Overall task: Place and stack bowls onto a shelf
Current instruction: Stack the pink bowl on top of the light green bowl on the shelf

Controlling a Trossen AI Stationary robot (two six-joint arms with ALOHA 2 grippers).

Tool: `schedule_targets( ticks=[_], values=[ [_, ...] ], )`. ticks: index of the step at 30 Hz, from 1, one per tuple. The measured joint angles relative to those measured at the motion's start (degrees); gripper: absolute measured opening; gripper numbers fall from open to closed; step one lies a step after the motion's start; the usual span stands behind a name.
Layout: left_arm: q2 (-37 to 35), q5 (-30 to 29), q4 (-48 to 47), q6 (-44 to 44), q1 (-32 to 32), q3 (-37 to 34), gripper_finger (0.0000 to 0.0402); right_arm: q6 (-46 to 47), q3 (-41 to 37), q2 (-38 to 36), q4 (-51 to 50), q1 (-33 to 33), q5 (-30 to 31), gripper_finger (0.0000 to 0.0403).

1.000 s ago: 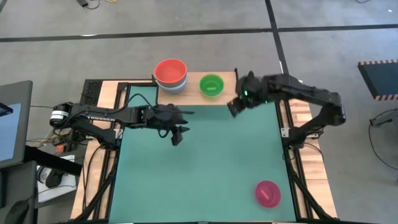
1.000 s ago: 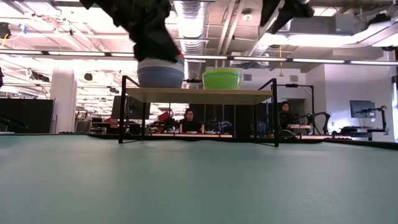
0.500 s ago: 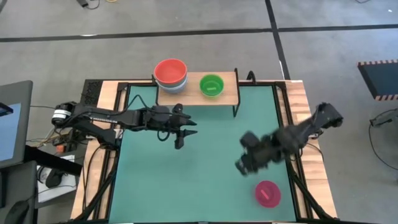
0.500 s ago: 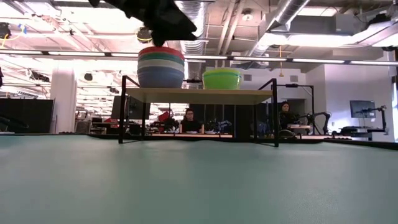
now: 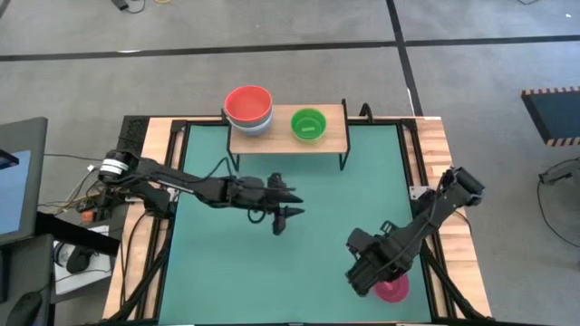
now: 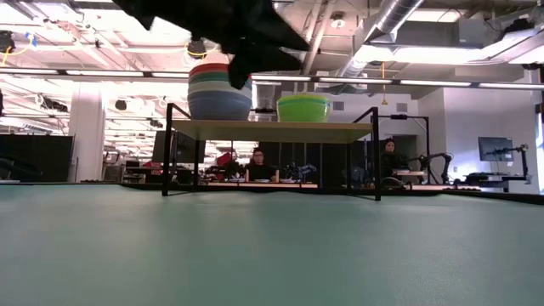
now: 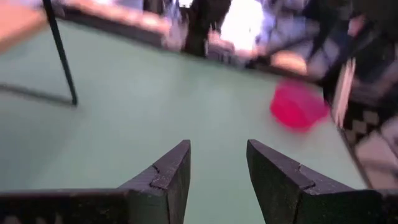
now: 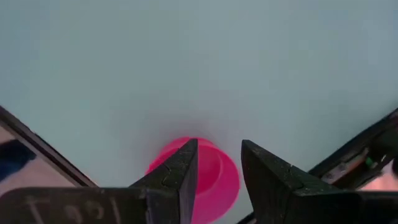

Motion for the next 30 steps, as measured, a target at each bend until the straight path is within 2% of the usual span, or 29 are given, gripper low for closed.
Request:
schedule_targets(
  ticks=[6, 13, 17, 23, 27, 30],
  values=[
    [6.77, -3.29, 15.43, -3.18, 0.26, 0.10, 0.0141, -3.27, 0.01, -4.42, -0.81, 1.52, 7.88, 0.0147],
    [11.62, -3.70, 16.05, -3.08, 0.61, 1.66, 0.0141, -7.51, 0.04, -11.40, -0.79, 3.35, 17.79, 0.0147],
    [12.06, -4.61, 15.71, -2.96, 0.42, 1.66, 0.0141, -11.46, 0.04, -14.70, -0.72, 1.95, 22.81, 0.0147],
    [12.06, -11.52, 16.38, -2.77, 0.83, 1.68, 0.0141, -18.34, 0.04, -19.04, -0.66, -3.04, 23.97, 0.0147],
    [12.06, -12.48, 16.19, -3.57, 1.45, 1.68, 0.0141, -20.24, 0.10, -20.49, 0.95, -6.11, 22.00, 0.0146],
    [12.06, -12.48, 16.29, -3.53, 1.48, 1.68, 0.0141, -23.50, -1.62, -20.51, 1.45, -5.87, 20.09, 0.0143]
  ],
)
